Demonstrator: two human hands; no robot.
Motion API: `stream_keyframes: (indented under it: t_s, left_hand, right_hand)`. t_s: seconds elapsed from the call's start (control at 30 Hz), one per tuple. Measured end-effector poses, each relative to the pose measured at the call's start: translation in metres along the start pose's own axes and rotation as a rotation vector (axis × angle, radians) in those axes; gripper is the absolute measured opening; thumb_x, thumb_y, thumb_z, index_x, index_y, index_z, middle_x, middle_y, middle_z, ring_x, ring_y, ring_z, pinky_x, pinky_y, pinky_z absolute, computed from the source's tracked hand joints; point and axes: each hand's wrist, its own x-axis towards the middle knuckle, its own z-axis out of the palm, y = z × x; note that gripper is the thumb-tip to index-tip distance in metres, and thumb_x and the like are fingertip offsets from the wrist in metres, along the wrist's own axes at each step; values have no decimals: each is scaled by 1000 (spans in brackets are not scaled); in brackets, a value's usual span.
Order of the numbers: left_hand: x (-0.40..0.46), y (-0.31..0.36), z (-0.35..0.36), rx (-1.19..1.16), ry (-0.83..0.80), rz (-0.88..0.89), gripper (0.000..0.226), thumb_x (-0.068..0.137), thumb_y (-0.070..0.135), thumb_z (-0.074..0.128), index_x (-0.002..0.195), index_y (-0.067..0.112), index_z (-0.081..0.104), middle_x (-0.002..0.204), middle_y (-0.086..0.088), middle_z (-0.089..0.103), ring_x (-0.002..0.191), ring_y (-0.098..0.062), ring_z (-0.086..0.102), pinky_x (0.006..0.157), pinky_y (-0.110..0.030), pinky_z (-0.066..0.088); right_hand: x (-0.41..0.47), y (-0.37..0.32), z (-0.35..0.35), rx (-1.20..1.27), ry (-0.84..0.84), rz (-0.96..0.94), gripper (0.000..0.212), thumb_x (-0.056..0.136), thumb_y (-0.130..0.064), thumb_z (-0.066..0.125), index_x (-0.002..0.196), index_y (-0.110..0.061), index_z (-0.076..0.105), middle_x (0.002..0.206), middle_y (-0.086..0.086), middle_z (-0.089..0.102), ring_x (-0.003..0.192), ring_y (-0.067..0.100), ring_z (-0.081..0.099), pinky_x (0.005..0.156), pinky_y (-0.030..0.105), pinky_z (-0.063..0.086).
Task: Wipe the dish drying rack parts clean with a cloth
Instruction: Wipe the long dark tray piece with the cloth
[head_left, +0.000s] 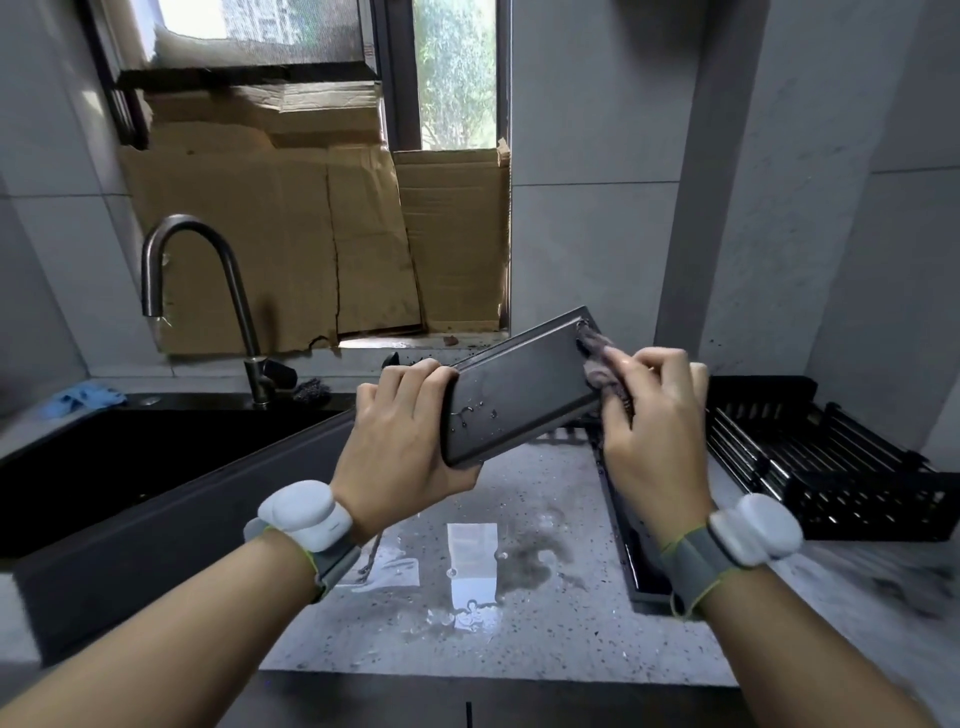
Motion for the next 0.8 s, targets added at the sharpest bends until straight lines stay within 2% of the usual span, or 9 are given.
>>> stream_keyframes:
  t_s: [0.23,0.3,0.43,0.5,0.6,0.73,0.8]
  left_hand:
    - [9,6,3,-15,-47,-36,87,65,61,68,131,7,51,130,-8,54,112,-33,51,83,-47,42]
    - [6,-1,2,5,-69,-31,88,64,62,66,132,7,50,131,-8,53,113,-33,51,84,-47,42]
    - [0,-6,-2,29,-63,19,89,64,62,68,132,6,52,132,-8,53,115,-33,51,87,-47,42]
    - [0,0,-4,17,-48,41,89,64,61,69,131,5,53,131,-9,54,115,-32,51,87,-48,42]
    - [4,13,-5,28,-59,82,86,64,61,68,129,6,55,129,-8,55,112,-32,52,85,-48,42]
    - [1,15,-1,50,-99,99,85,65,61,67,128,5,56,129,-8,58,110,-32,55,81,-47,43]
    - [-5,9,1,90,-115,122,86,66,61,67,129,4,57,131,-10,57,111,-34,56,81,-47,43]
  right_hand:
    - [-27,-31,20,125,-238,-279,27,90,-2,64,116,-4,70,104,6,56,96,25,46,85,32,44]
    - [-16,-30,14,146,-222,-249,27,89,-2,64,115,-6,71,102,5,57,96,22,45,84,28,41]
    - [21,-18,7,96,-85,-34,35,86,-2,64,120,-11,68,103,5,60,100,24,46,90,25,34]
    - [30,-15,10,64,-55,0,30,84,-2,64,112,-13,69,101,5,62,100,29,47,89,24,32]
    - [20,-30,23,53,-95,-44,21,84,-3,63,101,-13,71,97,4,59,97,27,45,90,29,37]
    - [6,-39,31,101,-273,-226,21,86,-6,65,105,-13,73,98,0,59,97,24,45,90,29,38]
    - [15,-29,28,118,-303,-239,16,87,-9,66,101,-13,75,96,-1,60,96,23,45,88,29,39]
